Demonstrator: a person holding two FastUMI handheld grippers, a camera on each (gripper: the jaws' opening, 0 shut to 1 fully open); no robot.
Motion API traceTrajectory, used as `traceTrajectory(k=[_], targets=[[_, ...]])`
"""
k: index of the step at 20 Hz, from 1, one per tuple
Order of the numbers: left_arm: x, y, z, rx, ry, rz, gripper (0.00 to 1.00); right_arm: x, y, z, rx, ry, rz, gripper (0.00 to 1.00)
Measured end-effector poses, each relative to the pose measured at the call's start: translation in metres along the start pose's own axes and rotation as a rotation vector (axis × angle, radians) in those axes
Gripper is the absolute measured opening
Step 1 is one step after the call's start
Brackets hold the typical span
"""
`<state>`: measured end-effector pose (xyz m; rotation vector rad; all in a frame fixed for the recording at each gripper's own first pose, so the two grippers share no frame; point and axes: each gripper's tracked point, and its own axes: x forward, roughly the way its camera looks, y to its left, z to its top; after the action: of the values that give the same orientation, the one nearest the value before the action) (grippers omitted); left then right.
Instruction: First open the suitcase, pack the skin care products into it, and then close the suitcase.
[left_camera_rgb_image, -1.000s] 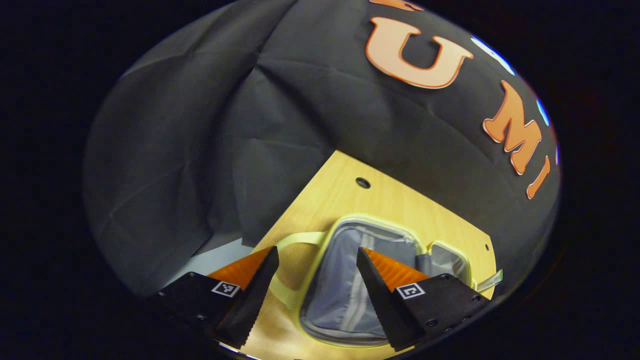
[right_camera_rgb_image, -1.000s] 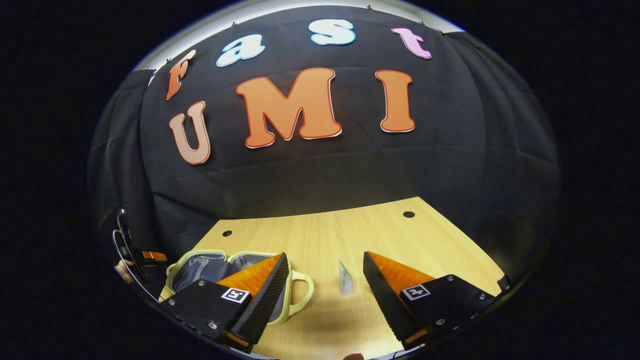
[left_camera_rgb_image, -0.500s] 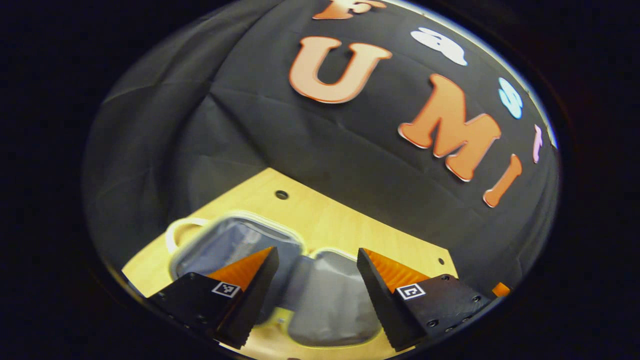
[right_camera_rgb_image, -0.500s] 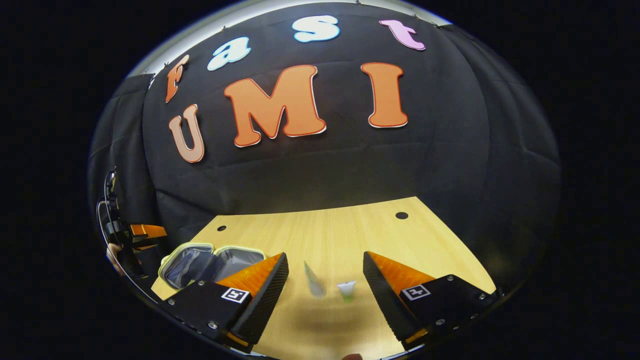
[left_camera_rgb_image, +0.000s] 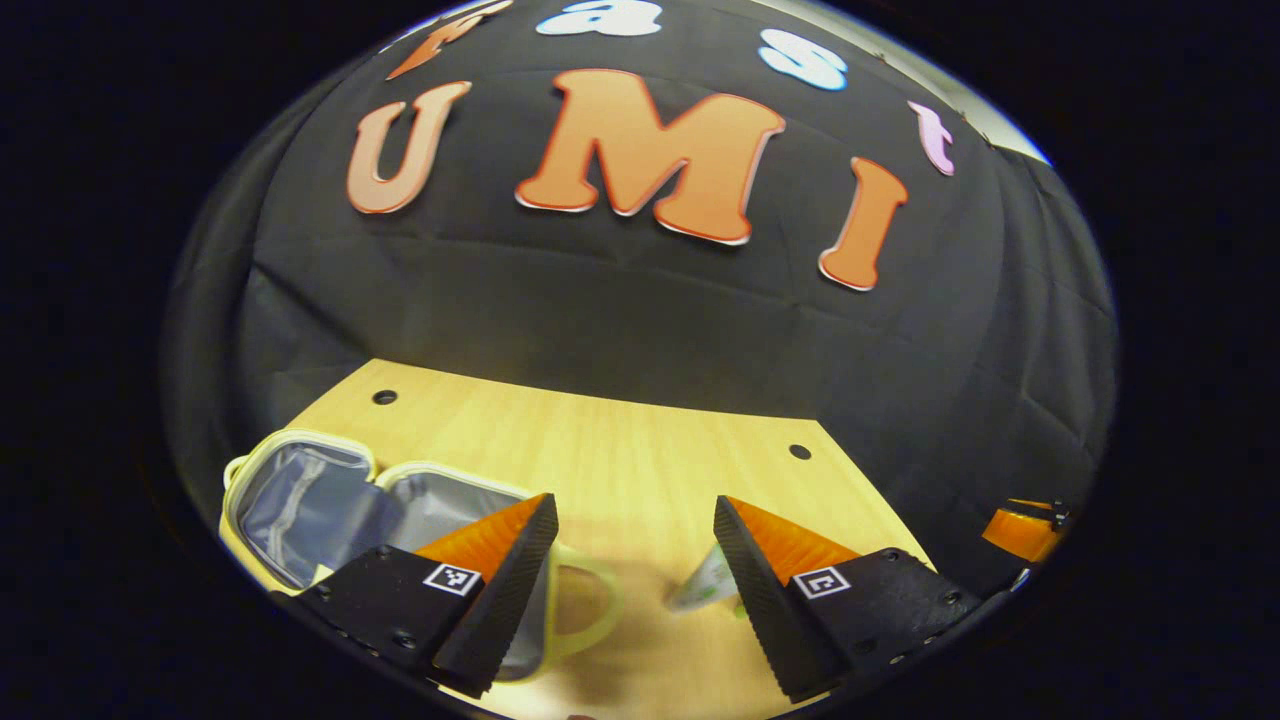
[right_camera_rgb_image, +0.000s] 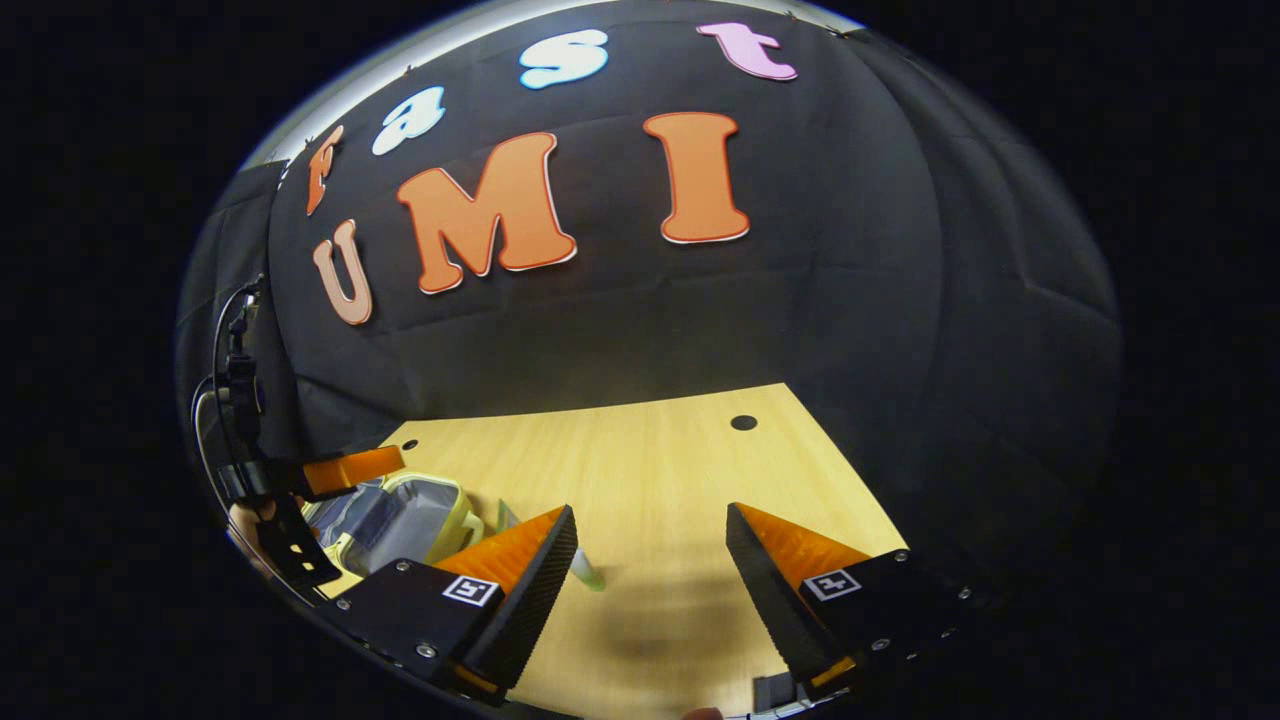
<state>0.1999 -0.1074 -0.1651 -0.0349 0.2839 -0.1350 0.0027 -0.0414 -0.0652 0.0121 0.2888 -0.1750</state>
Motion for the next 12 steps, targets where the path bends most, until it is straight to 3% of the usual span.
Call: traceTrajectory(k=[5, 12], targets=[[0.042, -0.05, -0.044, 0.096, 0.05, -0.004, 0.97, -0.008, -0.048, -0.015, 0.03, 0.035, -0.069, 0.95], [0.089, -0.043, -0.104, 0.2, 0.122, 0.057, 0.97, -0.009, -0.073, -0.03, 0.016, 0.086, -0.121, 0.95]])
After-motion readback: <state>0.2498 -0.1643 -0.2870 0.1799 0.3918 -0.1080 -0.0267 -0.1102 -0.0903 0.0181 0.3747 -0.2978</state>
